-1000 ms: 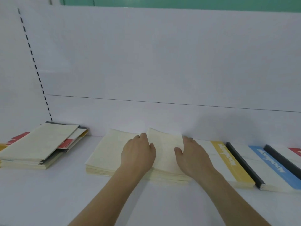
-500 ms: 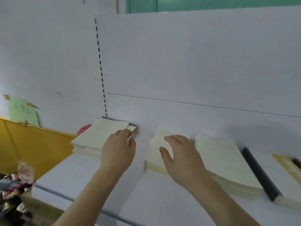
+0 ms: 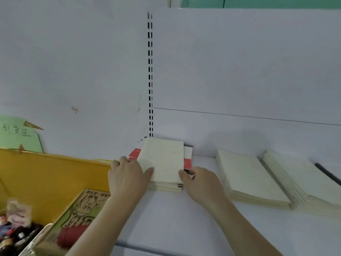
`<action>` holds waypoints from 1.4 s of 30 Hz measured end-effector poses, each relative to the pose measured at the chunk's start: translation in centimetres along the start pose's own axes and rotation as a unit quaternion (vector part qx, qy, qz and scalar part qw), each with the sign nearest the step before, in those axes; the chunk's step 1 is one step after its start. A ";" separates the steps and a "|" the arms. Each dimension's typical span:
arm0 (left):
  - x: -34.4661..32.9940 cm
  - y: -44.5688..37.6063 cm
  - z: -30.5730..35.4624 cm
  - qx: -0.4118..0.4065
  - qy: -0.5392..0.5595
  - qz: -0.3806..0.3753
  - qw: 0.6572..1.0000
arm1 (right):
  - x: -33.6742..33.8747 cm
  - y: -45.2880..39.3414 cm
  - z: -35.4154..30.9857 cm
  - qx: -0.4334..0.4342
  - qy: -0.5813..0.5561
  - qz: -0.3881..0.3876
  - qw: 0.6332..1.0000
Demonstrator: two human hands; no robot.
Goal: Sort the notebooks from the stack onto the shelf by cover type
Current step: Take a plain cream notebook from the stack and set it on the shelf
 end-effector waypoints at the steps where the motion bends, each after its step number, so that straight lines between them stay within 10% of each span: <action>1: 0.0 -0.3 -0.2 -0.001 0.006 -0.005 1.000 | -0.2 -0.3 -0.3 -0.016 -0.004 -0.004 1.000; 9: 1.1 -0.9 -0.5 -0.036 0.144 -0.030 0.988 | -0.4 0.0 -2.3 -0.029 -0.006 0.060 0.998; 19: 0.4 1.0 0.7 -0.093 0.486 -0.038 0.868 | 1.3 3.6 -0.5 -0.001 -0.280 0.219 0.935; 32: 0.0 5.4 13.2 -0.259 0.438 -0.073 0.858 | 10.1 7.1 7.9 -0.004 0.089 0.321 0.943; 42: -1.9 6.1 20.2 -0.328 0.131 -0.023 0.935 | 12.9 3.9 14.5 0.030 0.286 0.023 0.957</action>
Point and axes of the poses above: each hand's wrist, its own y-axis away from the middle knuckle, its own x-axis out of the back of the hand, z = x × y, the point moved 3 cm from there along -y, towards the middle knuckle
